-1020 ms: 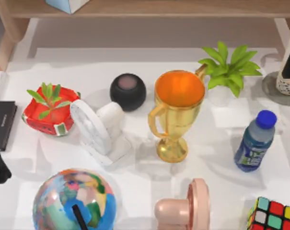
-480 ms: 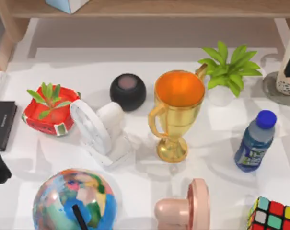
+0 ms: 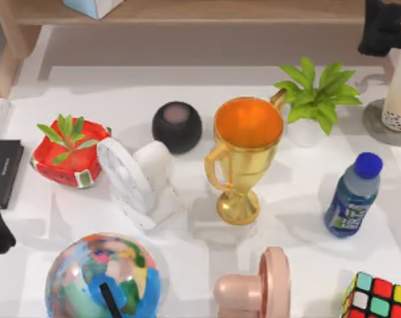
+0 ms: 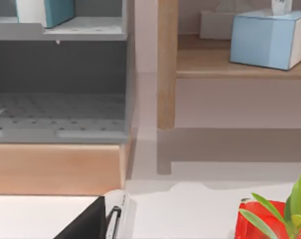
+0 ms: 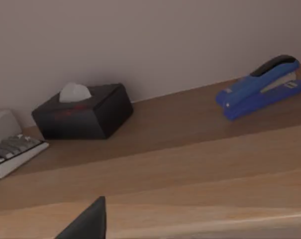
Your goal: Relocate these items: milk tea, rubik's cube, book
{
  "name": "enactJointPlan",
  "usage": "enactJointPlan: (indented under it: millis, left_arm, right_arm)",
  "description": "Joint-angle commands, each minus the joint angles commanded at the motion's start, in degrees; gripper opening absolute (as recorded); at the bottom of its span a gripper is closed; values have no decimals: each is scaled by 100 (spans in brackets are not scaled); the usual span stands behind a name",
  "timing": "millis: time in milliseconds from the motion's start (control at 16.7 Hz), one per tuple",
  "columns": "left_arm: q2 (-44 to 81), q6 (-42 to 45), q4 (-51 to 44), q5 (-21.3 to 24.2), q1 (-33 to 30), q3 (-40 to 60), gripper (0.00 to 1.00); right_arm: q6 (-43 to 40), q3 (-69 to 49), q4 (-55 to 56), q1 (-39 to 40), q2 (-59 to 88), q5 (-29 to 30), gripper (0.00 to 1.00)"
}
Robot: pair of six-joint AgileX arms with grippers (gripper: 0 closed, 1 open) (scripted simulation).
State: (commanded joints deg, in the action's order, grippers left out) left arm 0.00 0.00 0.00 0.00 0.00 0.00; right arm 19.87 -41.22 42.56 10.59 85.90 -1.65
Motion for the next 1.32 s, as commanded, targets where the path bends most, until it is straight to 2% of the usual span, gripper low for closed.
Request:
enactJointPlan:
  millis: [480,840,1080,1320]
  left_arm:
    - [0,0,0,0,0,0,100]
    - [0,0,0,0,0,0,100]
    - [0,0,0,0,0,0,100]
    - [0,0,0,0,0,0,100]
  right_arm:
    - [2512,-1041,-5320,1775,-1455,-469,100]
    - [3700,-1267,-8910,2515,-1550,-262,100]
    - [3981,-1159,-10383,2673,-1238,29,100]
    - [4009,-1069,-10908,2737,-1052,166,100]
